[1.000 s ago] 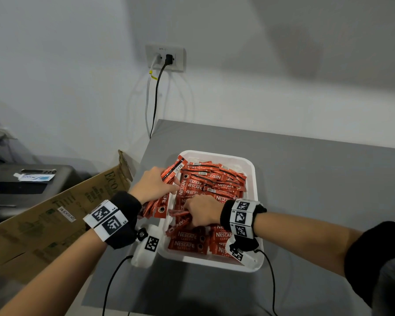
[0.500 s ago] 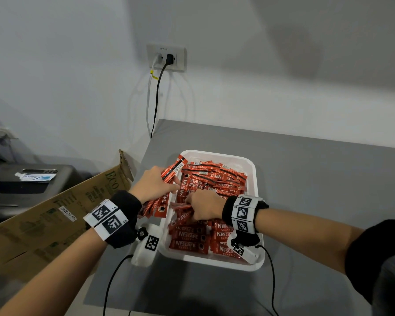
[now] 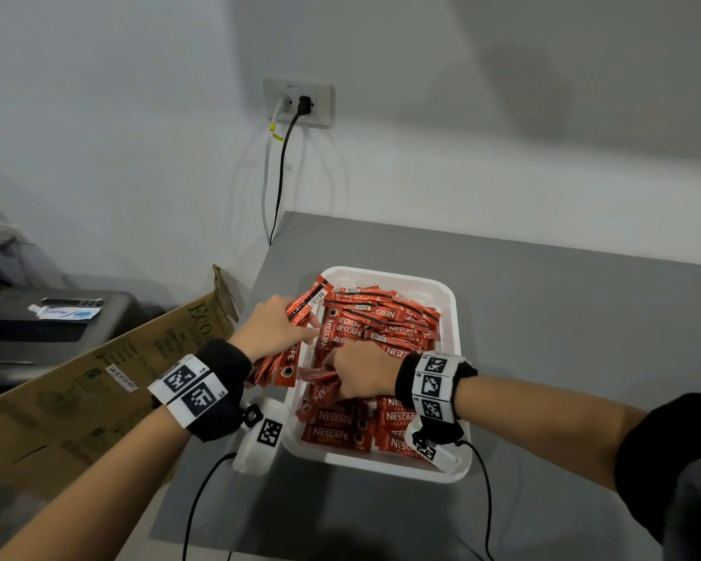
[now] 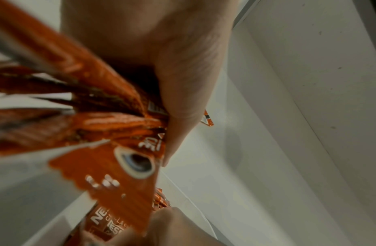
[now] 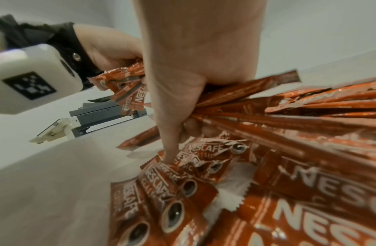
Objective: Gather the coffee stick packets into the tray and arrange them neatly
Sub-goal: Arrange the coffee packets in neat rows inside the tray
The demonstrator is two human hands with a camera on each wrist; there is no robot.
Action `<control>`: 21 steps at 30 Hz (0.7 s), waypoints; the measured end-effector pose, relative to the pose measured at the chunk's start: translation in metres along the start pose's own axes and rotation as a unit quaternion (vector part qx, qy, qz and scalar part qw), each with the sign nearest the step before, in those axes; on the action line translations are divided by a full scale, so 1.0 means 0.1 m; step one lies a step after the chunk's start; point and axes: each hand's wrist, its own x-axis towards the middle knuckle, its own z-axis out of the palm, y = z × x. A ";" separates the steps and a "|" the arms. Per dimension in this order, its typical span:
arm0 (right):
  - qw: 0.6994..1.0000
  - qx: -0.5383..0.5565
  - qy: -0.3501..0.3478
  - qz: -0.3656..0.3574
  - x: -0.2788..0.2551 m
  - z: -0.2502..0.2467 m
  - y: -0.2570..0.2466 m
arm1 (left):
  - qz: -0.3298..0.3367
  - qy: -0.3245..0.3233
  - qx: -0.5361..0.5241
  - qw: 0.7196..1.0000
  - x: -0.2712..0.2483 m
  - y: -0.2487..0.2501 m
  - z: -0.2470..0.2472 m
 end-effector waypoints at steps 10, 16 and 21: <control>1.000 -0.021 0.005 -0.006 -0.03 -0.03 -0.07 | -0.007 -0.005 0.000 1.000 0.00 -0.03 0.01; 1.000 -0.013 -0.001 0.005 -0.06 -0.07 -0.05 | -0.002 -0.001 0.005 1.000 0.01 -0.02 0.02; 1.000 -0.015 -0.016 0.001 -0.17 -0.10 -0.06 | -0.008 0.001 0.005 1.000 0.01 -0.03 0.02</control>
